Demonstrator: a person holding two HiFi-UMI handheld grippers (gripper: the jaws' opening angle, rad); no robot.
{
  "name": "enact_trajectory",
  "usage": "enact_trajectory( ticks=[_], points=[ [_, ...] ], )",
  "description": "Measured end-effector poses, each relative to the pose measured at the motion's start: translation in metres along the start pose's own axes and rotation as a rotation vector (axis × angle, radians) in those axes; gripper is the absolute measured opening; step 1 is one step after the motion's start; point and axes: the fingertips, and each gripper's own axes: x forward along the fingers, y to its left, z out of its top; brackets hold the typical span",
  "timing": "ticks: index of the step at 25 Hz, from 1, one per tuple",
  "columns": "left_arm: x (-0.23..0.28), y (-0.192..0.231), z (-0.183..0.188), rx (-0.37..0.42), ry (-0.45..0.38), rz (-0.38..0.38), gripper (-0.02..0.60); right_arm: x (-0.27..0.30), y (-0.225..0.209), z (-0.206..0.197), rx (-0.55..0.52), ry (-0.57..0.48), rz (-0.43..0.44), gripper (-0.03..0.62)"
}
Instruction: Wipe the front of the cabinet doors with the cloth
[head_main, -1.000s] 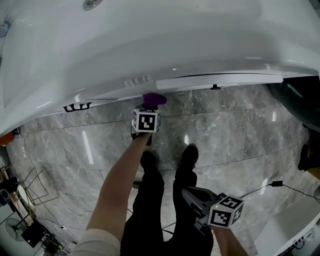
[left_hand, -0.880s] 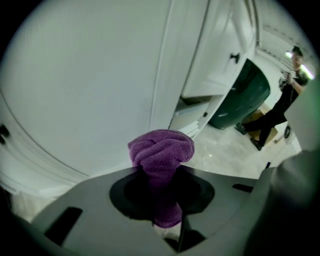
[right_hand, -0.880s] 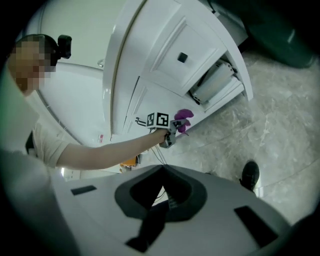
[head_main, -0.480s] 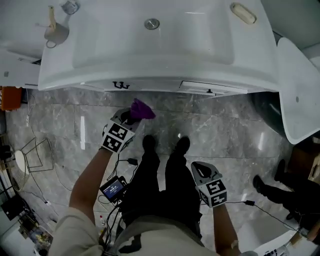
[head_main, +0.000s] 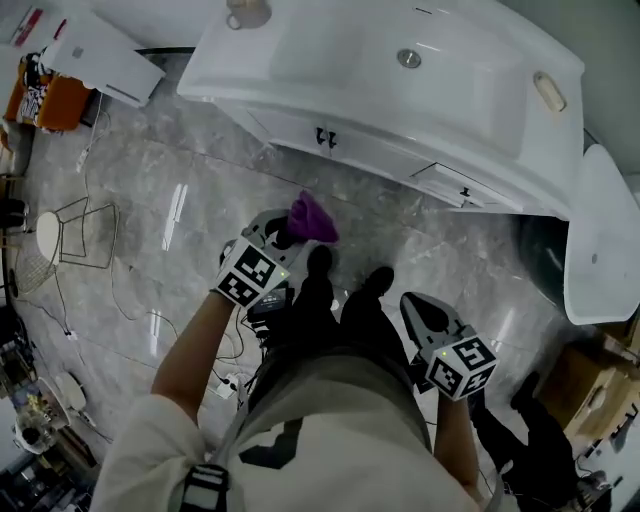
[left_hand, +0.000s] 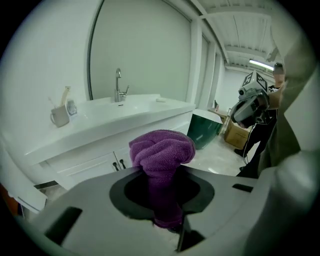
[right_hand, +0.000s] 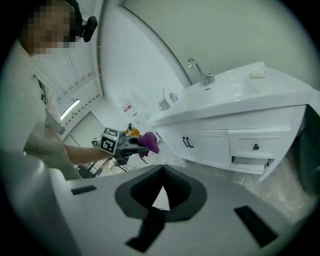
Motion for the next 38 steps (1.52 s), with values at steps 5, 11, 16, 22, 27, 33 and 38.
enact_trajectory(
  ticks=[5,11,16,22,27,33,38],
  points=[
    [-0.047,0.009,0.012,-0.036,-0.082,0.011,0.103,0.026,0.044,0.028,-0.069,0.026,0.053,0.009],
    [-0.091,0.011,0.040,-0.084,-0.210,-0.049,0.103,0.051,0.086,0.072,-0.176,0.012,0.102,0.009],
    [-0.109,0.022,0.061,-0.097,-0.290,-0.085,0.103,0.063,0.116,0.107,-0.110,-0.044,0.164,0.009],
    [-0.128,0.029,0.087,-0.092,-0.365,-0.164,0.103,0.069,0.143,0.134,-0.086,-0.135,0.165,0.009],
    [-0.142,0.029,0.099,-0.066,-0.404,-0.213,0.103,0.058,0.152,0.132,-0.131,-0.157,0.104,0.009],
    [-0.145,0.029,0.098,-0.032,-0.397,-0.223,0.104,0.060,0.167,0.122,-0.191,-0.125,0.088,0.009],
    [-0.149,0.016,0.093,-0.001,-0.383,-0.206,0.104,0.063,0.183,0.108,-0.300,-0.082,0.099,0.009]
  ],
)
